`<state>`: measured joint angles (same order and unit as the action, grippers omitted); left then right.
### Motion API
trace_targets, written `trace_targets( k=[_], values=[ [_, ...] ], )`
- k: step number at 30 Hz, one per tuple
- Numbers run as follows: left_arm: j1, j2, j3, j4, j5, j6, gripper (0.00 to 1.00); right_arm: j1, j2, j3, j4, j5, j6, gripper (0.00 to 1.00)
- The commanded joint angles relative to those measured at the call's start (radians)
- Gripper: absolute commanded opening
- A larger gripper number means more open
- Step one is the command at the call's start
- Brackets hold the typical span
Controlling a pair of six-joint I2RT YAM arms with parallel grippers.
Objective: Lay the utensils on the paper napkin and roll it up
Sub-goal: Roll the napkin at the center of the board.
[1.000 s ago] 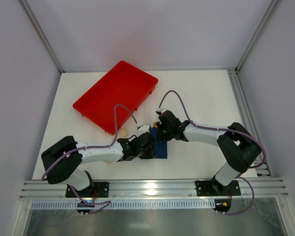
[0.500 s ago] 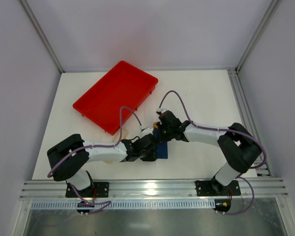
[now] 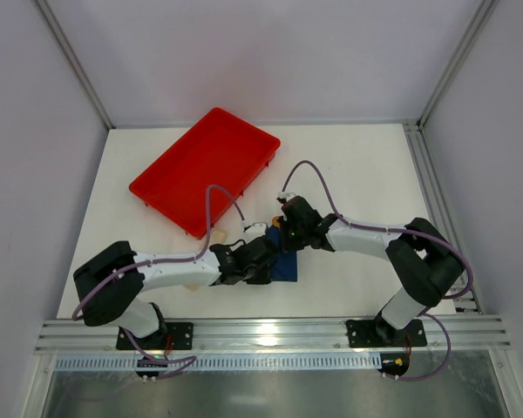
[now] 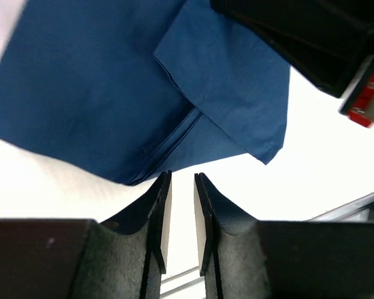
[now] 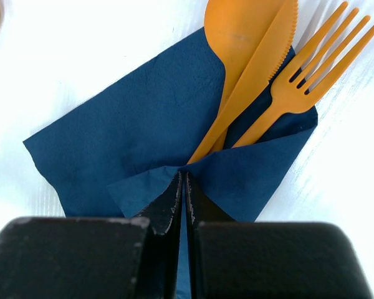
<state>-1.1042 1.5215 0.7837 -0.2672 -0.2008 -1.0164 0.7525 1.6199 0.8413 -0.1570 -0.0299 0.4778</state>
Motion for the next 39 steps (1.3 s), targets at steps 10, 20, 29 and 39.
trace_targets(
  k=[10, 20, 29, 39],
  values=[
    [-0.003, -0.026, -0.011, -0.032, -0.055, -0.025, 0.25, 0.002, -0.012, -0.022, -0.05, 0.007, -0.001, 0.04],
    [0.0, -0.018, -0.032, -0.101, -0.097, -0.085, 0.26, 0.002, -0.009, -0.028, -0.046, 0.005, 0.001, 0.04],
    [0.108, -0.13, -0.031, -0.139, -0.078, -0.036, 0.5, 0.004, -0.015, -0.031, -0.046, 0.005, -0.001, 0.04],
    [0.214, -0.144, -0.09, -0.136, -0.069, -0.07, 0.6, 0.004, -0.017, -0.027, -0.044, 0.001, -0.005, 0.04]
  ],
)
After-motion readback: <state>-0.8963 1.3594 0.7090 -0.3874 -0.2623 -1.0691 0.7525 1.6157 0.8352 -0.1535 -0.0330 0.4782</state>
